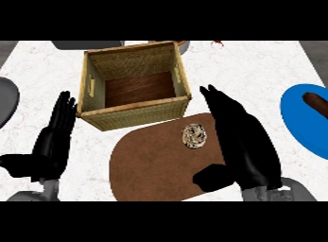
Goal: Pick the cupcake from the cutting board and place it in the basket
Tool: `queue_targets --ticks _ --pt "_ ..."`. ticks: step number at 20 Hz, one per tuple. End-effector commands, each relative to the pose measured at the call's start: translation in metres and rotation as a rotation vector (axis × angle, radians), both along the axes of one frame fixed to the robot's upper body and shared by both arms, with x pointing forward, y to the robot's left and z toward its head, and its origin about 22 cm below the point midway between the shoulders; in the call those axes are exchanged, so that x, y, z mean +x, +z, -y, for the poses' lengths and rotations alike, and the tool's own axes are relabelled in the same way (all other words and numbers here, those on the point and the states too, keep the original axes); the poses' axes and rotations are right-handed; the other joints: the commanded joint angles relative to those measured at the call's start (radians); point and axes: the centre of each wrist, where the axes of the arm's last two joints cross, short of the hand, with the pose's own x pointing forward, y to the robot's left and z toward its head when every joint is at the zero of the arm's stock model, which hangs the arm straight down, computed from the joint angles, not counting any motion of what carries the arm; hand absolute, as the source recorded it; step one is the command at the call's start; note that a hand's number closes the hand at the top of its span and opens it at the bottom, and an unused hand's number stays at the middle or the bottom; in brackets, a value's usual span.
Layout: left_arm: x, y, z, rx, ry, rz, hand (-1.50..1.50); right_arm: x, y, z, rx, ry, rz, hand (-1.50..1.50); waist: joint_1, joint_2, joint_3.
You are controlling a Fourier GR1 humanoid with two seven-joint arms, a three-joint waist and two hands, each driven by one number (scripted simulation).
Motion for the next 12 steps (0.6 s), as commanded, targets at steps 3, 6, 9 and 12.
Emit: queue_targets --ticks 3,6,9,12 --pt "-0.006 0.003 0.005 0.001 -0.022 0.015 0.0 -0.001 0.039 -0.019 -0.083 -0.076 -0.127 -1.5 0.014 0.008 0.004" --pt "0.001 -0.002 0.005 0.005 0.0 0.011 0.0 0.01 0.032 -0.025 -0.17 -0.116 -0.136 -1.5 0.009 0.009 0.002" --pt "0.005 0.009 0.004 -0.014 0.001 0.009 0.0 0.006 0.02 -0.018 -0.211 -0.12 -0.172 -1.5 -0.002 0.007 0.004" --pt "-0.008 0.004 0.011 -0.003 -0.008 0.007 0.0 0.012 0.012 -0.018 -0.208 -0.149 -0.193 -1.5 0.009 0.007 0.005"
